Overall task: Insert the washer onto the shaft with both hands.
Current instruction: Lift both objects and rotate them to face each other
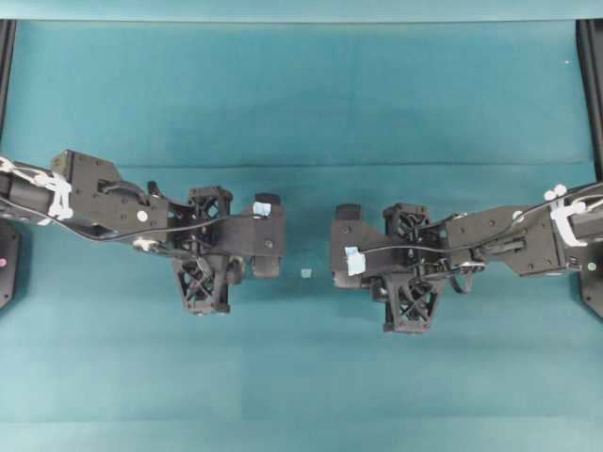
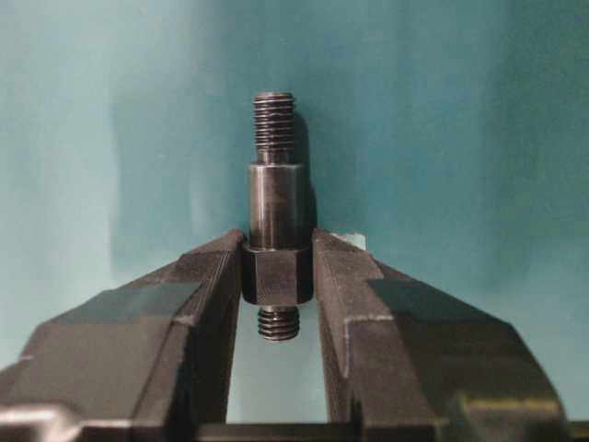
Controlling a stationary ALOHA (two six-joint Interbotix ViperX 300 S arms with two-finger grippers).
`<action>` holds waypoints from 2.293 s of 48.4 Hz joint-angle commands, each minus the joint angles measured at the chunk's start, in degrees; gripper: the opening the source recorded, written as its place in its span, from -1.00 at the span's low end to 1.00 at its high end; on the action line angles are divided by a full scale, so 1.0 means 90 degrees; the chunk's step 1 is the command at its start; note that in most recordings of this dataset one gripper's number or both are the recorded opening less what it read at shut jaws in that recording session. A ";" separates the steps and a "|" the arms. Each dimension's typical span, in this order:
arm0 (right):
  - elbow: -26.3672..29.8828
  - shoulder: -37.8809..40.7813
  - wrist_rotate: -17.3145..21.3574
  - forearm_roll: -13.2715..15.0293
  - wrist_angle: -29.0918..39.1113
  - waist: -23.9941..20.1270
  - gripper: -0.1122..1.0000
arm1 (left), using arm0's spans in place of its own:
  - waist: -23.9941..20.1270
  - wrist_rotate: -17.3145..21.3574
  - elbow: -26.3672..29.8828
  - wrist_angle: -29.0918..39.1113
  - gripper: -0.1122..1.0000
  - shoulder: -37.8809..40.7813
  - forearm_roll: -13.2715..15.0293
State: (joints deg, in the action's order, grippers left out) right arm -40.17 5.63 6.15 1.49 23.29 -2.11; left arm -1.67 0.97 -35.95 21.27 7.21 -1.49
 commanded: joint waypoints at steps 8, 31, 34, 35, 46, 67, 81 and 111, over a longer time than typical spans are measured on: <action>-0.0205 -0.0342 0.0029 -0.0078 -0.0342 0.0098 -0.79 | 0.0020 -0.0020 -0.0107 -0.0205 -0.18 -0.0371 -0.0020; -0.0723 -0.0859 0.0078 -0.0283 -0.1328 0.0107 -0.79 | 0.0068 -0.0078 -0.0391 -0.1006 -0.18 -0.0771 -0.0020; -0.0762 -0.0879 0.0078 -0.0293 -0.1436 0.0107 -0.79 | 0.0098 -0.0078 -0.0449 -0.1172 -0.18 -0.0791 -0.0020; -0.0781 -0.0889 0.0078 -0.0293 -0.1475 0.0098 -0.79 | 0.0117 -0.0078 -0.0469 -0.1240 -0.18 -0.0801 -0.0029; -0.0996 -0.1016 0.0088 -0.0312 -0.2021 0.0078 -0.79 | 0.0176 -0.0127 -0.0752 -0.2061 -0.18 -0.0947 -0.0020; -0.1387 -0.1230 0.0088 -0.0361 -0.2959 0.0049 -0.79 | 0.0176 -0.0225 -0.1035 -0.2969 -0.18 -0.1084 -0.0020; -0.1602 -0.1348 0.0088 -0.0361 -0.3330 -0.0029 -0.79 | 0.0176 -0.0264 -0.1104 -0.3867 -0.18 -0.1084 -0.0020; -0.1738 -0.1396 0.0088 -0.0361 -0.3994 -0.0068 -0.79 | 0.0195 -0.1094 -0.1357 -0.5107 -0.18 -0.1035 -0.0010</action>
State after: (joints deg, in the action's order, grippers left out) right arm -56.25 -6.06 6.33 -1.67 -11.69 -2.55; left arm -0.18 -8.70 -49.13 -23.91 -1.76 -1.58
